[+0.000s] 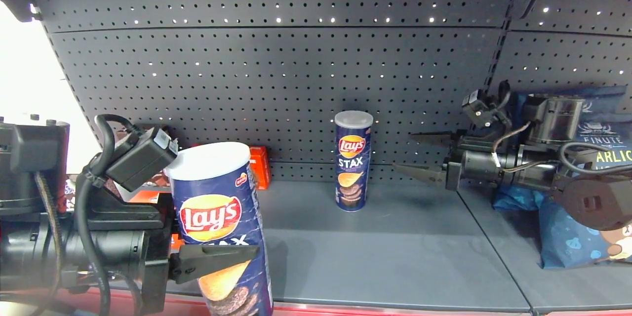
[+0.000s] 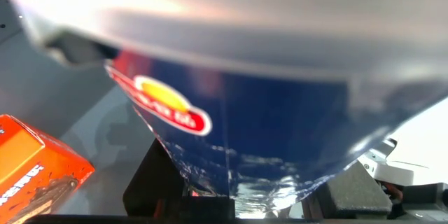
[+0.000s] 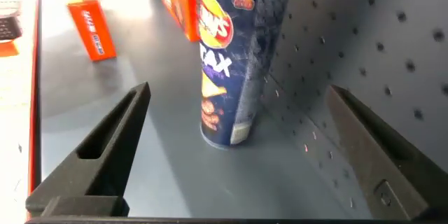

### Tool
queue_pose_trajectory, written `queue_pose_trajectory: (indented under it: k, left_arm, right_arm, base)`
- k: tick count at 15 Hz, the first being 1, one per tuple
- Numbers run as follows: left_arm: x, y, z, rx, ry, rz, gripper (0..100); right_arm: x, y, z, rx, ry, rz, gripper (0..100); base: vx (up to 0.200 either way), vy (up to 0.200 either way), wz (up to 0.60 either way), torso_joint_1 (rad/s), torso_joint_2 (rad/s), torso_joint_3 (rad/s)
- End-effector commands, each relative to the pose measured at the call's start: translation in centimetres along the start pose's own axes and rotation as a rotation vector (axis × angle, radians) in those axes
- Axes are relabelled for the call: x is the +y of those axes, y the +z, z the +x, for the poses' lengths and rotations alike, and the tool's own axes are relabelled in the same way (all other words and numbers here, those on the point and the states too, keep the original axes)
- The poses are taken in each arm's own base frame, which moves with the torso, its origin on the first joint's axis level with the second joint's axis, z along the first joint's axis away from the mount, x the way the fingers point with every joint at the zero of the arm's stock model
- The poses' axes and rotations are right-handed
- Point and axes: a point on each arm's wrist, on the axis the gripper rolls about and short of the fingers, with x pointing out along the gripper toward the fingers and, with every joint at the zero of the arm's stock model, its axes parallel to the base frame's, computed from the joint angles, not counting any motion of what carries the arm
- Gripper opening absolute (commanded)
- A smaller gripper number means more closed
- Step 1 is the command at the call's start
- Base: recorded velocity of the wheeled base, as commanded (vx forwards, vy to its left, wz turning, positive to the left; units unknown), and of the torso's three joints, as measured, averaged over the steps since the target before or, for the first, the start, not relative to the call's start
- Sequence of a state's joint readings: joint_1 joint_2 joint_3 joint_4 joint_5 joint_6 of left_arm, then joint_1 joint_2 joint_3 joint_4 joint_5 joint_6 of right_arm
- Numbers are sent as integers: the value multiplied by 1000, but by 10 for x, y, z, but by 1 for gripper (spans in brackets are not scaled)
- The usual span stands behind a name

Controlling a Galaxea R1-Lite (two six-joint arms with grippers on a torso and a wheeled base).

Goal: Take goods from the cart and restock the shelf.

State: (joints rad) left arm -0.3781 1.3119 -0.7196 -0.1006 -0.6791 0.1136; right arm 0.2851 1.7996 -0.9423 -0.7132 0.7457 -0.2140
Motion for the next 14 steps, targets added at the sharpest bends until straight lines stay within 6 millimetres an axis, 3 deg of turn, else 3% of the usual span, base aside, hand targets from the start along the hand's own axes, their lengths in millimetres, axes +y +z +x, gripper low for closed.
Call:
queue_pose_trajectory:
  k: [1,7,14]
  left_arm:
    - [0,1,0,-3,-1,3,0]
    - [-1,4,-2,-12,5,10,0]
    - [0,1,-2,-5,8,1,0]
  right_arm:
    - [-10,-13,12,8,14,13,100]
    - [-23,-33,45,7,65,23,100]
    - [-18,-59,86,33,134,45,100]
  base:
    - [0,0,0,0,0,0]
    - [0,0,0,0,0,0]
    - [0,0,0,0,0,0]
